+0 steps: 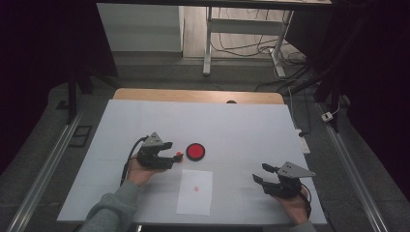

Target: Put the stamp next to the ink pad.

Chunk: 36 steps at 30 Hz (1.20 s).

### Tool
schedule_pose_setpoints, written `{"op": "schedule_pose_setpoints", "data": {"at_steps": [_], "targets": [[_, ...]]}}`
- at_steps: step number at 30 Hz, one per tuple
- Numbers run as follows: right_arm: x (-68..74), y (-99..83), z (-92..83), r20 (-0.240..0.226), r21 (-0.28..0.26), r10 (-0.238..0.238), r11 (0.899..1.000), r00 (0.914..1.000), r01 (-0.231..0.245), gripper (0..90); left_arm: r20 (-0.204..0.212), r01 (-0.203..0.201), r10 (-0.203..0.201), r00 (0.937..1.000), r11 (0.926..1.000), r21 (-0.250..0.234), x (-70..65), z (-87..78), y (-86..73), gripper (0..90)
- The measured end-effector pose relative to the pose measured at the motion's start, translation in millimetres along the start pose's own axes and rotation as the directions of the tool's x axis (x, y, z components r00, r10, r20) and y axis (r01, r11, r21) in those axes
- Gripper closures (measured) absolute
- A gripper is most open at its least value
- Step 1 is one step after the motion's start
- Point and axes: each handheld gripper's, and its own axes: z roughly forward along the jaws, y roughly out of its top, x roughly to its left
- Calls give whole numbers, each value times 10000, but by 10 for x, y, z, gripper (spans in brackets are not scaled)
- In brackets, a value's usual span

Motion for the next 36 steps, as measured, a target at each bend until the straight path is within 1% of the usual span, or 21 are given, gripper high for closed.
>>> {"op": "schedule_pose_setpoints", "data": {"at_steps": [5,9,10,12,14,15,19,23,26,27,29,30,32,36], "targets": [[-7,3,8,42,31,-103,9999,9999,102,406,118,-214,213,9997,9997,97,-65,-140,-30,318],[1,4,2,-6,31,-193,9998,9998,193,406,12,-323,323,9995,9995,34,-131,-293,-117,318],[3,7,-3,43,44,-204,9998,9998,204,405,-67,-336,337,9994,9994,29,-146,-330,-146,318],[5,9,-5,-8,28,-228,9997,9997,228,405,-221,-374,375,9991,9993,68,-171,-403,-218,318],[14,9,-5,48,41,-283,9996,9996,283,405,-348,-321,324,9989,9994,96,-186,-475,-300,317],[17,7,-2,-29,-24,-288,9996,9996,288,405,-412,-286,290,9987,9995,109,-192,-512,-343,316],[24,9,-9,-6,39,-366,9993,9993,366,405,-668,-130,137,9977,9999,109,-202,-659,-510,312],[26,2,-12,25,106,-490,9987,9988,489,405,-940,-39,58,9956,9998,210,-216,-766,-681,313],[29,-2,-13,156,244,-632,9977,9979,628,405,-1006,107,-84,9949,9997,221,-209,-845,-785,312],[25,-6,-7,69,179,-625,9979,9980,624,405,-1044,142,-118,9945,9996,226,-204,-868,-813,312],[30,-6,-5,157,269,-686,9973,9975,681,405,-1082,205,-180,9940,9995,220,-187,-901,-853,313],[31,-7,0,53,245,-665,9975,9978,663,405,-1089,234,-210,9938,9995,204,-179,-910,-866,312],[35,-7,3,77,298,-693,9972,9976,690,406,-1102,309,-289,9935,9994,167,-168,-920,-877,312],[34,-8,4,97,320,-723,9969,9973,720,409,-1099,290,-267,9936,9994,193,-162,-909,-873,312]]}}
